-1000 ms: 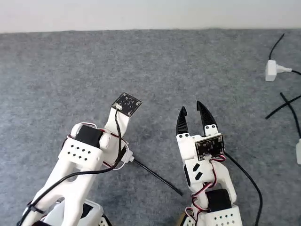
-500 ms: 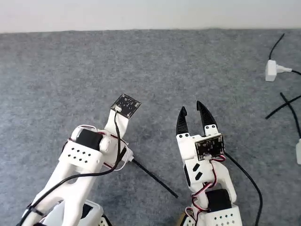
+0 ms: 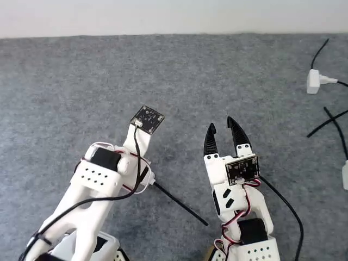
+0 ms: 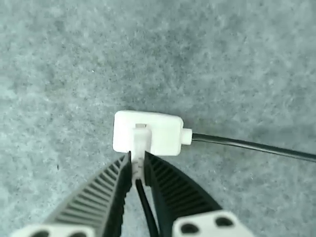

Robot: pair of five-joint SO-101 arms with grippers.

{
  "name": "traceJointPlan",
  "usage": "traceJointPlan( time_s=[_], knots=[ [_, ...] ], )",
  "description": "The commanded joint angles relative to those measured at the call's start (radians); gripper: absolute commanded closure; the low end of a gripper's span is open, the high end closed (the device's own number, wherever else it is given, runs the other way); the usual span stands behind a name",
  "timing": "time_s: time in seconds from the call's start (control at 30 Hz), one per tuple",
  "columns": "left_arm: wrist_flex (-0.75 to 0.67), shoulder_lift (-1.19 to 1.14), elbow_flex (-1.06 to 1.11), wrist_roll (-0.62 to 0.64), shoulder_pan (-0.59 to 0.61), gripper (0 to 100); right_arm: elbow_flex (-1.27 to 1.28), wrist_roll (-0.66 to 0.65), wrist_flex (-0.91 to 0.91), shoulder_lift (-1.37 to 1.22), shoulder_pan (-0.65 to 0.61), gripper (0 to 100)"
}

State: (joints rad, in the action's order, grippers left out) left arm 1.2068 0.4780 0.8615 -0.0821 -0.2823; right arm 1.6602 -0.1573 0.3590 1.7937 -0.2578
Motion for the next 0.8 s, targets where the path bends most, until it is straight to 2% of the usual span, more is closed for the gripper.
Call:
traceJointPlan(
  time_s=[0.0, 0.23, 0.43, 0.77],
  knots=[
    [-0.058, -0.166, -0.024, -0.005, 0.002, 99, 0.009, -0.017, -0.018, 0.016, -0.004, 83.7],
    [-0.069, -0.339, -0.145, -0.005, 0.005, 99, 0.009, -0.017, -0.018, 0.016, -0.004, 83.7],
    [-0.071, -0.348, -0.151, -0.005, 0.005, 99, 0.014, -0.060, -0.021, 0.018, -0.004, 83.7],
    [-0.068, -0.353, -0.134, -0.005, -0.002, 99, 0.014, -0.058, -0.022, 0.018, -0.004, 83.7]
  ],
)
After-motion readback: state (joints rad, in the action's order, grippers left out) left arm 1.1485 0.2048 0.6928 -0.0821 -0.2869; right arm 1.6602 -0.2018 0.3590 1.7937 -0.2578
